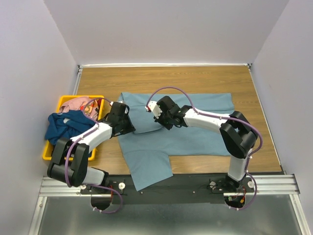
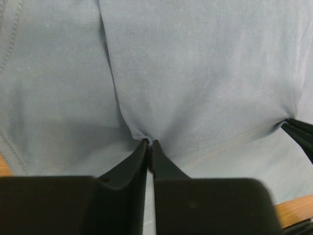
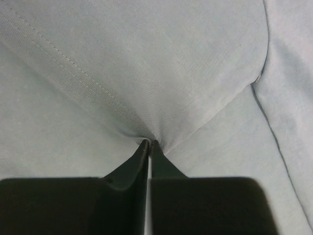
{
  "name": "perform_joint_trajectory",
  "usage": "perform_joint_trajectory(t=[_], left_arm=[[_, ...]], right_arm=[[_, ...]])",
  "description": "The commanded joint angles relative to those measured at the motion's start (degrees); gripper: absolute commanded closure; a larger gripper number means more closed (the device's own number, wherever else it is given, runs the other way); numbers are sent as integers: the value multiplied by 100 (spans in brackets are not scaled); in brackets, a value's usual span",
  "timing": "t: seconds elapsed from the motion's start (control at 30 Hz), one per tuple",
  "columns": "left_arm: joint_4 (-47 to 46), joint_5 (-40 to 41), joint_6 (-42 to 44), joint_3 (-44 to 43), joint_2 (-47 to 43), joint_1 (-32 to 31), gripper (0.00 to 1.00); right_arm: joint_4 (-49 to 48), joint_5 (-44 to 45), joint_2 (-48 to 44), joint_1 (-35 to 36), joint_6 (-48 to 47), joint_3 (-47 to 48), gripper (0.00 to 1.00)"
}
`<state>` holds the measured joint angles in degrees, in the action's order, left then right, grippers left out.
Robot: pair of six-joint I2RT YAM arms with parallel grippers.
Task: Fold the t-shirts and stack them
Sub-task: Fold the tshirt
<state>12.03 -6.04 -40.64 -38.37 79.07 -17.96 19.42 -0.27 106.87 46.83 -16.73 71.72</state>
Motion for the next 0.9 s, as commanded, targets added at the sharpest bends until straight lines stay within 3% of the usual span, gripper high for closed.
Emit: perform_joint_trajectory(t=[0.0, 0.07, 0.1, 0.2, 0.27, 0.43, 0.53, 0.63, 0.73, 0.87], left_arm=[[194, 77, -31, 154, -216, -76, 80], [229, 112, -84, 163, -365, -77, 73], [273, 156, -102, 111, -548, -77, 63], [501, 506, -76, -239, -857, -59, 53], [520, 560, 3, -486, -910, 11, 52], [133, 560, 503, -1417, -183, 563, 52], [-104, 543, 680, -2120, 748, 741, 57], [-87, 743, 820, -2859, 1654, 776, 69], [-61, 833, 865, -3430, 2347, 846, 79], [-52, 763, 900, -3800, 2964, 934, 84]], right_arm=[[545, 107, -52, 28, 3, 140, 80], [607, 98, -113, 28, 73, 175, 76], [624, 115, -209, 2, 178, 228, 67], [721, 98, -464, -156, 345, 420, 48], [730, 63, -588, -340, 468, 526, 45], [677, 97, -712, -1839, 1425, 895, 44], [651, 177, -510, -2861, 2129, 1159, 47], [485, 229, -334, -3703, 2691, 1239, 50], [204, 229, -141, -4372, 3201, 1178, 50], [-148, 168, 149, -4954, 3580, 1063, 51]])
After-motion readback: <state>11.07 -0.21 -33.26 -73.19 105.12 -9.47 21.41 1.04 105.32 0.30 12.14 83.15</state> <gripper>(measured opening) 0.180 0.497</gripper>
